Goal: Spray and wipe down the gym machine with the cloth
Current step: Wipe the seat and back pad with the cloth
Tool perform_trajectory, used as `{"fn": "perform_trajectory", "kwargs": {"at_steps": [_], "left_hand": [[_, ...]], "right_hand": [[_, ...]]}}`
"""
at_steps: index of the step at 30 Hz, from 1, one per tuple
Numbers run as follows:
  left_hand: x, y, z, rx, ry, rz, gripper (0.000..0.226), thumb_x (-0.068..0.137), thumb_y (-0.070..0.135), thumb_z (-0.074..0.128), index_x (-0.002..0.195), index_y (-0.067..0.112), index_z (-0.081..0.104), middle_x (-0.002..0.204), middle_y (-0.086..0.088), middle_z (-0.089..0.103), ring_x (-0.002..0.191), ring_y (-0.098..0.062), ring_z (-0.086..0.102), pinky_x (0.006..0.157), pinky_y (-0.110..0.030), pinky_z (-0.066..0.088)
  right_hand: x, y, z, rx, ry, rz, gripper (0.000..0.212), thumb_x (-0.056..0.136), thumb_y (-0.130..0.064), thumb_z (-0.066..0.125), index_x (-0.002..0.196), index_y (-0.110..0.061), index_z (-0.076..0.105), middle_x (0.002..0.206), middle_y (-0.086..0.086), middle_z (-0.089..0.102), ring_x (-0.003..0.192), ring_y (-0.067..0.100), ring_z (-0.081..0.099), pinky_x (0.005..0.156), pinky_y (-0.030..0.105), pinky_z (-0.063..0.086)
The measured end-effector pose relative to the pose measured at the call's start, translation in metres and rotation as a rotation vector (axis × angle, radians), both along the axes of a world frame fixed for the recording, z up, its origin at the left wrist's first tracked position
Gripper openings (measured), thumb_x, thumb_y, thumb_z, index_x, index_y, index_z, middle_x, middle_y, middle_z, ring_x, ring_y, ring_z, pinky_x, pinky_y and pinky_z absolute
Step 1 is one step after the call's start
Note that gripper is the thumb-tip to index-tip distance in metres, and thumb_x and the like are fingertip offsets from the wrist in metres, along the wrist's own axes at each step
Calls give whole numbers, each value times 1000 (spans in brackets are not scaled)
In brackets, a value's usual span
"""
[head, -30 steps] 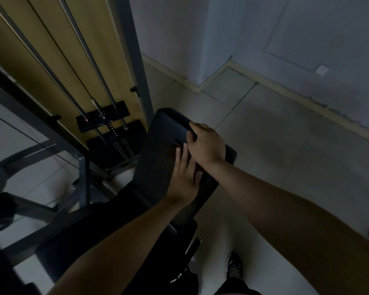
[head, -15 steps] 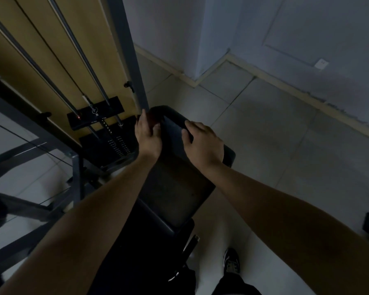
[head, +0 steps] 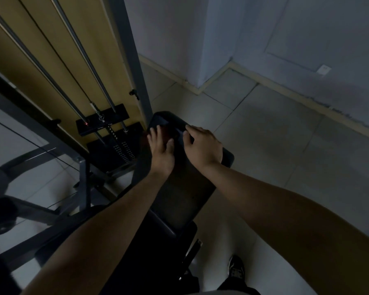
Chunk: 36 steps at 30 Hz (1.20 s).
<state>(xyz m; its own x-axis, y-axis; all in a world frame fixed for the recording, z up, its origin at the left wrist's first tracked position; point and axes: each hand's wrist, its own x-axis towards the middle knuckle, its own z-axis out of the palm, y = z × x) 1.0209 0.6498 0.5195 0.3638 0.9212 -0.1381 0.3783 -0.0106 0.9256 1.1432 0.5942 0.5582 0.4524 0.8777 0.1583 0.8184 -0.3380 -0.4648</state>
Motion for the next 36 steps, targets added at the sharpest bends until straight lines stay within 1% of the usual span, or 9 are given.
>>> {"fn": "perform_trajectory", "kwargs": {"at_steps": [3, 6, 9, 12, 18, 21, 25, 28, 36], "left_hand": [[23, 13, 26, 180, 4, -151, 61, 109, 28, 41, 162, 20, 11, 169, 2, -7, 151, -12, -20, 123, -34, -8], [23, 27, 21, 334, 114, -235, 61, 108, 24, 43, 161, 14, 16, 169, -4, -3, 149, -13, -21, 125, -39, -7], [13, 29, 7, 378, 140, -209, 63, 108, 24, 42, 162, 18, 11, 169, 0, -5, 149, -11, -22, 125, -38, -8], [10, 29, 1, 377, 159, -178, 66, 108, 26, 40, 162, 23, 4, 169, 2, -10, 149, -12, -24, 125, -41, -7], [12, 9, -5, 168, 136, -13, 69, 109, 31, 36, 162, 21, -7, 167, -3, -19, 151, -18, -24, 125, -44, -9], [12, -29, -11, 107, 154, -25, 69, 109, 32, 35, 161, 22, -9, 166, 0, -22, 150, -16, -25, 124, -39, -10], [15, -97, -25, 260, 254, -139, 68, 110, 32, 34, 161, 21, -9, 163, 4, -28, 149, -13, -29, 114, -21, -21], [24, -134, -34, 323, 289, -161, 65, 109, 26, 35, 161, 19, -4, 160, 5, -27, 149, -13, -28, 110, -12, -23], [29, -195, -56, 323, 368, -90, 65, 104, 10, 49, 160, 18, 19, 166, 7, 2, 152, -9, -8, 124, -25, 8]], "right_hand": [[3, 1, 1, -2, 89, -67, 28, 100, -37, 41, 84, -26, 61, 74, -9, 60, 69, 12, 56, 61, 28, 38], [5, 1, 1, 2, 137, -68, 33, 100, -36, 46, 70, -23, 53, 64, -7, 53, 59, 13, 50, 55, 28, 33], [9, 0, 4, 8, 161, -50, 25, 100, -37, 50, 82, -25, 63, 76, -5, 65, 71, 17, 60, 60, 29, 40], [10, -1, 6, 15, 224, -32, 23, 100, -35, 53, 110, -25, 72, 104, 0, 74, 93, 20, 67, 82, 36, 54], [28, -6, 1, -89, 340, 150, 41, 104, -30, 51, 144, -24, 53, 144, 0, 56, 132, 19, 53, 110, 35, 43], [37, -16, 1, -100, 390, 219, 43, 103, -24, 52, 146, -22, 50, 147, 2, 53, 135, 18, 50, 111, 29, 39], [42, -54, -8, 21, 285, 156, 40, 103, -29, 53, 141, -20, 56, 140, 2, 61, 127, 17, 57, 106, 35, 48], [44, -93, -16, 141, 250, 174, 40, 103, -21, 55, 141, -11, 55, 140, 8, 59, 129, 20, 54, 107, 28, 43], [41, -128, -16, 104, 403, 101, 47, 103, -11, 50, 149, -15, 44, 155, 8, 36, 142, 21, 37, 109, 20, 29]]}}
